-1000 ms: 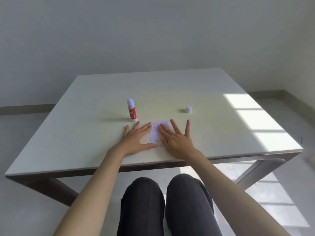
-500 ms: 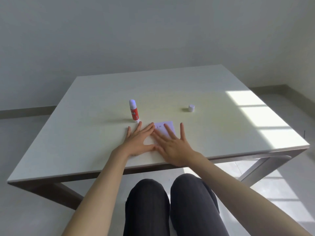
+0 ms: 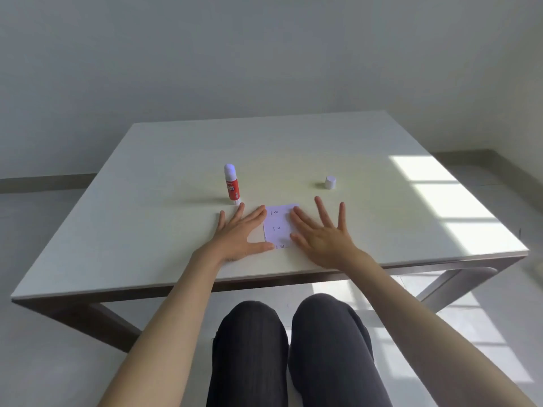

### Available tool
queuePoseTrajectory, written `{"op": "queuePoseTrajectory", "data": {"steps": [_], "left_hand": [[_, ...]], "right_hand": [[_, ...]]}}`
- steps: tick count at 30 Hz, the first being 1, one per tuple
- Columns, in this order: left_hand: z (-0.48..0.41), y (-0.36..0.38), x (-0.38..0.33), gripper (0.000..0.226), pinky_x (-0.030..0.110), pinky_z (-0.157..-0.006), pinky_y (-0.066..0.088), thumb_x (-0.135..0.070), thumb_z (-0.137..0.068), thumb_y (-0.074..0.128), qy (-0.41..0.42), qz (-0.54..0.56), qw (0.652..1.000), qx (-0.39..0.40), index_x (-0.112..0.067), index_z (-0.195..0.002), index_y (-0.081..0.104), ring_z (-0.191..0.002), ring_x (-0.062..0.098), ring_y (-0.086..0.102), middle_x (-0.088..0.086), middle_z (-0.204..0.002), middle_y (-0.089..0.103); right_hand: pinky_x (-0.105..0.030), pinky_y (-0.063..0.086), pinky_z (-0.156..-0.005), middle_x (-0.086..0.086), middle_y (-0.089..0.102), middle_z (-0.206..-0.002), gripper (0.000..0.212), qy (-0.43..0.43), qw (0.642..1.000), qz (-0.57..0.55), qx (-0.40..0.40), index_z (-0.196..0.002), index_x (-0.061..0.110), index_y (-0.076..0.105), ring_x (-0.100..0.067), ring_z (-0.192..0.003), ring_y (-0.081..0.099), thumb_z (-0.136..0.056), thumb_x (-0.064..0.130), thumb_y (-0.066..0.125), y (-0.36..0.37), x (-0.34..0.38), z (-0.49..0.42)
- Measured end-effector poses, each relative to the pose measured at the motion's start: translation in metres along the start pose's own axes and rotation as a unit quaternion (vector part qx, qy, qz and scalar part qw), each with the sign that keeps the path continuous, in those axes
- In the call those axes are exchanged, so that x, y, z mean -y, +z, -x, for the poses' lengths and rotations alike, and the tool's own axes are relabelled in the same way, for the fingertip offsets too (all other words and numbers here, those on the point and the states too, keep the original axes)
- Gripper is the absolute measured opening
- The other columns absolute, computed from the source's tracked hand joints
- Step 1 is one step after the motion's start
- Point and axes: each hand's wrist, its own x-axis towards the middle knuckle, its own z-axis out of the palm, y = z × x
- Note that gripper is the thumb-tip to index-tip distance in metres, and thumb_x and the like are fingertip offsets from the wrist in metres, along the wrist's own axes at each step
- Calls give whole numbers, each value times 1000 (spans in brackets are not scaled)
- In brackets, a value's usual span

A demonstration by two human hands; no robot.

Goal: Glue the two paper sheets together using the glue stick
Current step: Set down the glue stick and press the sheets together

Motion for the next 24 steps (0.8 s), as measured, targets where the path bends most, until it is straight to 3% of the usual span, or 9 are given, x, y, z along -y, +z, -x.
{"op": "queuePoseTrajectory", "data": {"steps": [4,6,9,13,15,18,20,22,24], "left_hand": [[-1,1,1,87,52,-116,-15,-64,-83,46,3,-7,1000,0,-34,-151,2,-146,16,-20,-23,-158,-5],[-1,2,3,87,52,-115,-16,-64,-83,46,3,-6,1000,0,-34,-151,1,-146,15,-20,-24,-158,-5],[-1,3,3,87,51,-115,-17,-63,-83,45,3,-7,1000,0,-34,-151,0,-146,15,-21,-24,-158,-6],[-1,3,4,86,49,-116,-17,-64,-83,45,3,-5,1000,-1,-34,-151,2,-146,13,-20,-25,-158,-6],[-1,3,4,86,49,-116,-17,-65,-82,44,5,3,1000,0,-34,-151,3,-146,12,-20,-25,-158,-5],[2,2,2,86,49,-116,-16,-65,-83,44,2,2,1000,0,-33,-151,3,-146,12,-20,-25,-158,-6],[2,1,1,85,50,-117,-14,-63,-85,45,4,-14,1000,-6,-31,-152,3,-147,14,-18,-23,-159,-5],[4,3,0,81,49,-118,-10,-58,-86,49,10,4,999,-34,-31,-152,9,-148,13,-10,-20,-159,2],[10,7,-1,67,44,-121,8,-43,-87,59,12,141,978,-152,-27,-146,33,-146,9,19,-14,-154,30]], "right_hand": [[-56,-29,-104,17,1,-160,79,-102,994,-10,-26,-151,32,1,-24,-146,-19,-81,67,-11,15,24,31],[-58,-24,-107,19,-3,-160,82,-85,996,-23,-16,-150,34,-3,-23,-146,-22,-78,69,-17,11,14,27],[-62,-18,-109,17,-6,-160,67,7,1000,-22,0,-151,31,-5,-25,-146,-22,-90,60,0,1,0,14],[-57,-27,-106,15,-1,-161,94,-64,995,-72,-5,-151,28,0,-17,-142,-28,-72,76,-16,14,38,19],[-57,-27,-105,16,-1,-161,97,-54,995,-85,4,-151,29,1,-19,-144,-25,-69,76,-20,14,34,4],[-60,-21,-108,17,-4,-160,73,20,996,-87,25,-151,29,-2,-23,-146,-20,-88,66,3,7,8,-25],[-59,-19,-110,14,-3,-161,72,26,997,-78,4,-151,26,-2,-22,-147,-16,-91,63,9,11,4,-31],[-58,-17,-112,11,-1,-162,72,13,997,-70,-30,-151,25,-1,-20,-148,-12,-91,63,8,18,8,-28],[-57,-17,-112,10,0,-162,70,10,996,-70,-47,-151,25,-1,-20,-149,-10,-91,61,7,22,9,-26]]}}
